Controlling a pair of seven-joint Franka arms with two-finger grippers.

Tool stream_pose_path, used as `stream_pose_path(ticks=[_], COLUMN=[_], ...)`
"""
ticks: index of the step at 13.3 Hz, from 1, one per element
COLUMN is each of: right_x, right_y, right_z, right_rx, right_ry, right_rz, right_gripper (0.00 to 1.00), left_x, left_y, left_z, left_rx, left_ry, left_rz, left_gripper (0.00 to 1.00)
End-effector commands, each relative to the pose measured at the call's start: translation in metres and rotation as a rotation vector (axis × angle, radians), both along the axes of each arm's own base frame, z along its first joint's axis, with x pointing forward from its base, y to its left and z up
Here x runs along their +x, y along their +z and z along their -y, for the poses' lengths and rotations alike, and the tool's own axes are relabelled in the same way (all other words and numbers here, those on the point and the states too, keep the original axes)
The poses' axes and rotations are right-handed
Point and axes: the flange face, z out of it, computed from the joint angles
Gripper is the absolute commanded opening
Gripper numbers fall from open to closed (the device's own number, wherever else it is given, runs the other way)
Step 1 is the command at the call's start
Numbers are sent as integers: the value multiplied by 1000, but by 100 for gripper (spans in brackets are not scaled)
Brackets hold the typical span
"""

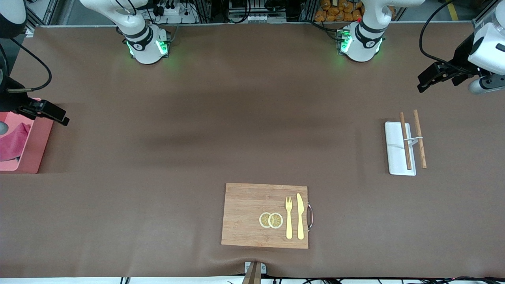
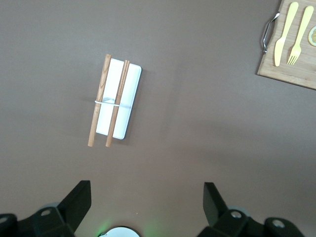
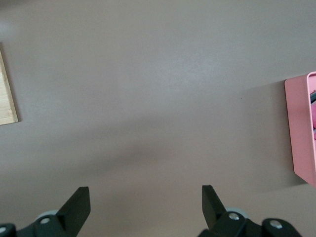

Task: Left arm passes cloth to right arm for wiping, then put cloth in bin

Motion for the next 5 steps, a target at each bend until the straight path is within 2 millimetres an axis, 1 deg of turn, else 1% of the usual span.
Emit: stream_pose_path(ticks=[1, 5], right_x=[-6, -6], right_y=[2, 1], right_z=[0, 0], right_rx=[-14, -16], right_ry=[-13, -14], right_rz=[7, 5], right_gripper=[100, 100], left_x=[2, 2], left_y=[3, 2], left_z=[0, -1], left_rx=[22, 22], left_ry=[-61, -89], left_rz=[2, -2], left_gripper=[100, 100])
